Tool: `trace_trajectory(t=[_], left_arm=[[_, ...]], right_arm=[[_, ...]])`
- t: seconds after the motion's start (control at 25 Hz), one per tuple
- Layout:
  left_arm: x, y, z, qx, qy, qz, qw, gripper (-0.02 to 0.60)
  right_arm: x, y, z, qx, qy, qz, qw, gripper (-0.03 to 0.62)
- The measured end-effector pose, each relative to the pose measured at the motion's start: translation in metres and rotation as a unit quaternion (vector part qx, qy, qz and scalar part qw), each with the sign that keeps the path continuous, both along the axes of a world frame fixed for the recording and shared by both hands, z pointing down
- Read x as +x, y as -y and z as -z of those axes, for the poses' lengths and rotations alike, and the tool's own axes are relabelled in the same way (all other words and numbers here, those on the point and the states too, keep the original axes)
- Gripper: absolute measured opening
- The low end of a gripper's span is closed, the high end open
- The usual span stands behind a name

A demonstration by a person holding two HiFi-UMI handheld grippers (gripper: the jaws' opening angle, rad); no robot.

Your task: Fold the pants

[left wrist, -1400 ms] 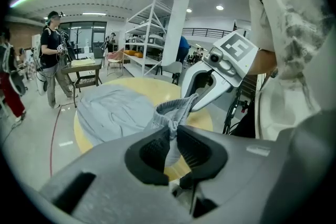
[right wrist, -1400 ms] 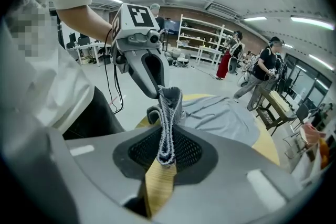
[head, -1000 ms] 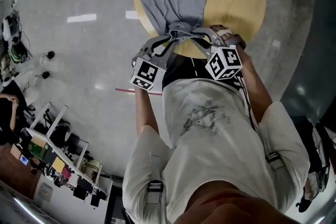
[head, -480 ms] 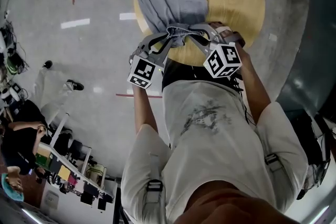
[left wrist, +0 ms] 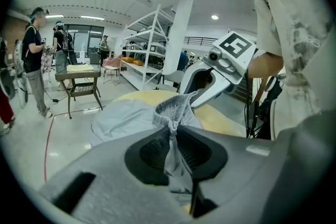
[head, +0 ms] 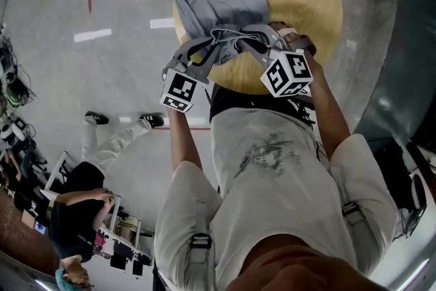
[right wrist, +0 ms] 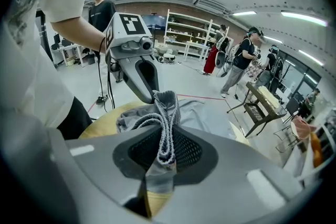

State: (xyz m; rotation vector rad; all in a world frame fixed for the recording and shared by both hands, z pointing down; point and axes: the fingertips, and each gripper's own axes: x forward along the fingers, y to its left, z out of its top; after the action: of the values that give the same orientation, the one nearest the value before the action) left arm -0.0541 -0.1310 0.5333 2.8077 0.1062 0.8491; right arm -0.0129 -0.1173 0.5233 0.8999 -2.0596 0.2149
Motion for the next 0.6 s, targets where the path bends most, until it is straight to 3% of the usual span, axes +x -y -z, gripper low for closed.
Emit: trace_trajectory(t=[0.2, 0.6], left_arm=[[0.017, 0.002, 0.001, 0.007, -0.005, -0.003, 1.0000, 0.057], [0.033, 0.056, -0.002, 0.015, -0.010, 0.008, 0.9998, 0.057]], right_arm=[[0.018, 0.003, 0.001, 0.007, -0.003, -0.009, 1.000, 0.067], [0.035, 0.061, -0.002, 0.015, -0.001, -0.021, 1.000, 0.067]])
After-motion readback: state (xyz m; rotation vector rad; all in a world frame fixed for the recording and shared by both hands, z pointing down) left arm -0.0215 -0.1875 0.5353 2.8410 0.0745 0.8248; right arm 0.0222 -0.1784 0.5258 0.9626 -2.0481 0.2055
